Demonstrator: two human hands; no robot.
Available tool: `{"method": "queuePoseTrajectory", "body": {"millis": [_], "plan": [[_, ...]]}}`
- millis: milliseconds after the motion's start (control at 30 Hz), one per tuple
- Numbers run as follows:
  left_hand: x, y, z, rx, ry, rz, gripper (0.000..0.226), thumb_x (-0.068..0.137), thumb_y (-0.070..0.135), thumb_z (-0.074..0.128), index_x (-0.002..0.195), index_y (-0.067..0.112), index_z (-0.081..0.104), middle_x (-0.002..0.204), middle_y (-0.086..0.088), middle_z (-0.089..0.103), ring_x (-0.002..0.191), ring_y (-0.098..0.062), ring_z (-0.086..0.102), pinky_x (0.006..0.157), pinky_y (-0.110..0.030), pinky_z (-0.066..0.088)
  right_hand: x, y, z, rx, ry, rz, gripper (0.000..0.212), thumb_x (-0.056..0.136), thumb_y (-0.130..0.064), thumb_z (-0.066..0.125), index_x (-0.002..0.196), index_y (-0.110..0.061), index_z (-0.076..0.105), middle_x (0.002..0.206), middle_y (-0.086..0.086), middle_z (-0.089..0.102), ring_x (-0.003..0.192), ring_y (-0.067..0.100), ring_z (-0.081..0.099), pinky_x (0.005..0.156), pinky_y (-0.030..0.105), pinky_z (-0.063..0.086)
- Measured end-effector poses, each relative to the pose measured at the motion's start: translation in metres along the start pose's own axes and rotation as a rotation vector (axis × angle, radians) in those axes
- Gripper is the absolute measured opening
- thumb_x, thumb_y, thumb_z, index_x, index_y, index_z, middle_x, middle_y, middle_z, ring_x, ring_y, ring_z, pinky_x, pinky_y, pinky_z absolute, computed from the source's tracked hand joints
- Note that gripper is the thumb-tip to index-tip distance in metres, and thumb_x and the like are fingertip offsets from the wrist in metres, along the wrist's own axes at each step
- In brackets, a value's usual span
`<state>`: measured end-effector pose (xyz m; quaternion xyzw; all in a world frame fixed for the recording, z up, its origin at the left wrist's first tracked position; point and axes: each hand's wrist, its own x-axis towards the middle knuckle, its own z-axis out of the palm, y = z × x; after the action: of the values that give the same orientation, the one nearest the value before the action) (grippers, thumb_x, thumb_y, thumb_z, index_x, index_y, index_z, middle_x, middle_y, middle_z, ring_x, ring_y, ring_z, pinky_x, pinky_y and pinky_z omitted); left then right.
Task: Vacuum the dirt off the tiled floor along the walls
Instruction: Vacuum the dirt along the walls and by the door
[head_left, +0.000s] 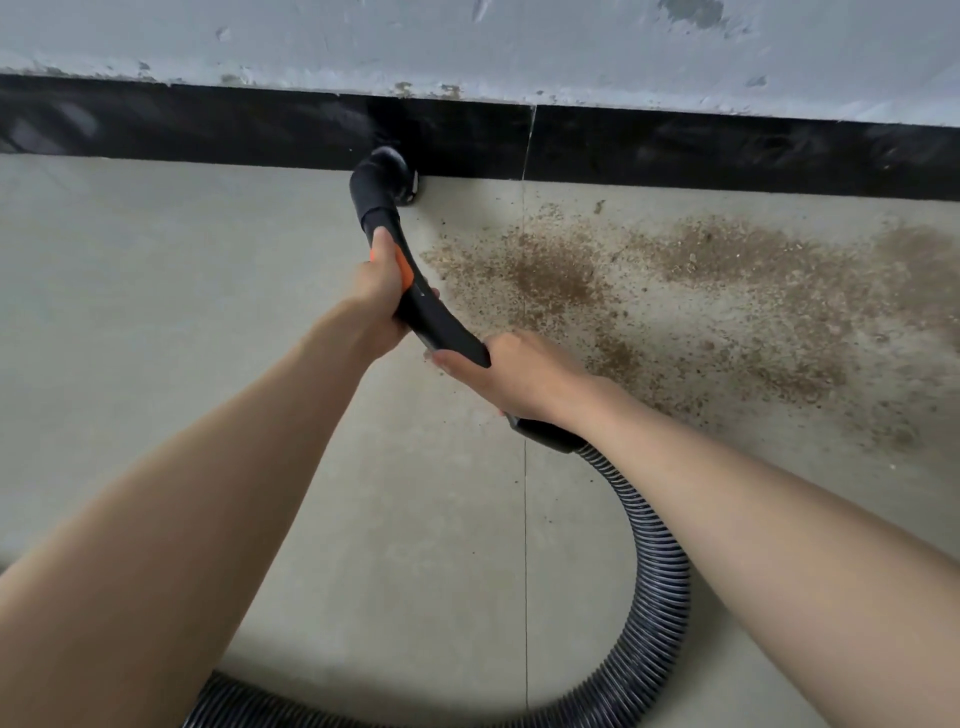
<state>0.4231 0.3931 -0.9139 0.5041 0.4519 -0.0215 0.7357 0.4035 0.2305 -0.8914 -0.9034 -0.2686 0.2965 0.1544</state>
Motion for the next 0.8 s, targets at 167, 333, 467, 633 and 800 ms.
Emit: {"method": "queuePoseTrajectory", "body": {"millis": [167, 333, 467, 633, 800], "plan": [[-0.015, -0.012, 0.033, 0.087, -0.041, -0.005, 0.047, 0.099, 0.049, 0.034, 0.113, 0.005, 0.043, 0.081, -0.009, 0.056, 0.066, -0.021, 0.059, 0.055, -0.032, 0.05, -0.025, 0.025, -0.004, 0.067, -0.004, 0.042, 0.064, 0.093, -0.07, 0.031, 0.072, -0.014, 0.052, 0.058, 0.003, 0.059, 0.052, 0.022, 0.061, 0.056, 0.032, 0.049], [-0.029, -0.022, 0.087, 0.173, -0.126, -0.014, 0.058, 0.098, 0.049, 0.036, 0.132, 0.003, 0.042, 0.099, -0.011, 0.056, 0.09, -0.028, 0.058, 0.077, -0.039, 0.053, -0.051, 0.062, -0.017, 0.188, 0.034, 0.115, 0.062, 0.095, -0.066, 0.035, 0.066, -0.014, 0.052, 0.05, -0.001, 0.056, 0.04, 0.015, 0.053, 0.047, 0.026, 0.044], [-0.04, -0.038, 0.133, 0.21, -0.179, -0.032, 0.06, 0.097, 0.051, 0.038, 0.13, 0.001, 0.044, 0.09, -0.008, 0.053, 0.087, -0.027, 0.056, 0.079, -0.04, 0.052, -0.074, 0.096, -0.023, 0.285, 0.076, 0.166, 0.059, 0.095, -0.064, 0.037, 0.067, -0.014, 0.051, 0.046, -0.003, 0.055, 0.043, 0.017, 0.056, 0.056, 0.034, 0.052], [-0.056, -0.056, 0.18, 0.275, -0.29, -0.063, 0.057, 0.096, 0.052, 0.04, 0.122, 0.002, 0.047, 0.103, -0.013, 0.057, 0.092, -0.028, 0.058, 0.085, -0.04, 0.053, -0.094, 0.133, -0.027, 0.379, 0.142, 0.247, 0.063, 0.095, -0.064, 0.038, 0.061, -0.012, 0.052, 0.043, -0.003, 0.05, 0.049, 0.022, 0.058, 0.067, 0.043, 0.056], [-0.079, -0.071, 0.226, 0.323, -0.4, -0.096, 0.043, 0.097, 0.046, 0.042, 0.101, 0.004, 0.049, 0.092, -0.01, 0.056, 0.08, -0.024, 0.057, 0.066, -0.034, 0.05, -0.109, 0.175, -0.03, 0.474, 0.24, 0.305, 0.066, 0.093, -0.065, 0.04, 0.056, -0.012, 0.053, 0.043, 0.0, 0.053, 0.055, 0.032, 0.064, 0.058, 0.041, 0.053]]}}
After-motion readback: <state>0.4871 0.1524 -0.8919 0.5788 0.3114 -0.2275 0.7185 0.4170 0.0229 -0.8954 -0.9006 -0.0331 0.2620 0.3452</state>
